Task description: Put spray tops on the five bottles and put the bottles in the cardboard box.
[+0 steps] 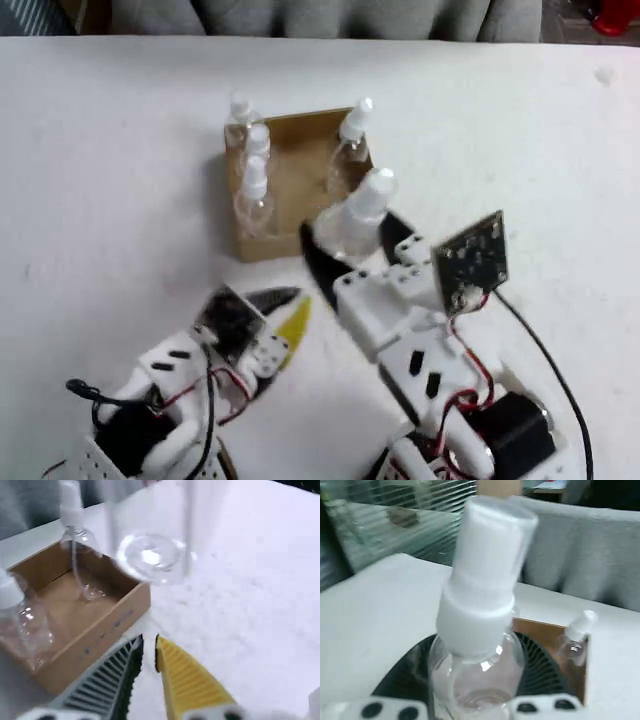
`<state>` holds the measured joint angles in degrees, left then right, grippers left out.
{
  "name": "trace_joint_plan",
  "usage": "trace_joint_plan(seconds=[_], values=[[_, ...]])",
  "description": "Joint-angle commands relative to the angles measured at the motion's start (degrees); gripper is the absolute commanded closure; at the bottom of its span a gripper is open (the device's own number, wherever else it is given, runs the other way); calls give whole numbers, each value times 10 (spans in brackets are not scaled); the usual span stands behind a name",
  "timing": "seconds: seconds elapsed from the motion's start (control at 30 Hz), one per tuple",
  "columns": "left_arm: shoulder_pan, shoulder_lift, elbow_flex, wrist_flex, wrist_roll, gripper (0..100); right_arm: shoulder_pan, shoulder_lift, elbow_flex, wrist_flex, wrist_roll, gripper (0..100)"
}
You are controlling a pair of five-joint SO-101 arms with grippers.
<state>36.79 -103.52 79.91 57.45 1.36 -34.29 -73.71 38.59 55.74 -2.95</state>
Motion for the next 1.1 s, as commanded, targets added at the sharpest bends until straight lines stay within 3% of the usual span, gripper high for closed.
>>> trace_joint_plan(seconds=[0.0,0.23,0.43,0.87,1.07], values=[[-122,-15,-5,16,-7,950,49,-1,45,-62,30,981],[-285,-15,-2,43,-5,950,111,-1,177,-222,59,981],[-366,-14,11,59,-6,948,112,0,258,-338,58,981],[-412,-14,127,-40,-6,947,113,3,335,-473,61,981],[-424,-14,162,-81,-7,947,133,91,338,-565,62,981]])
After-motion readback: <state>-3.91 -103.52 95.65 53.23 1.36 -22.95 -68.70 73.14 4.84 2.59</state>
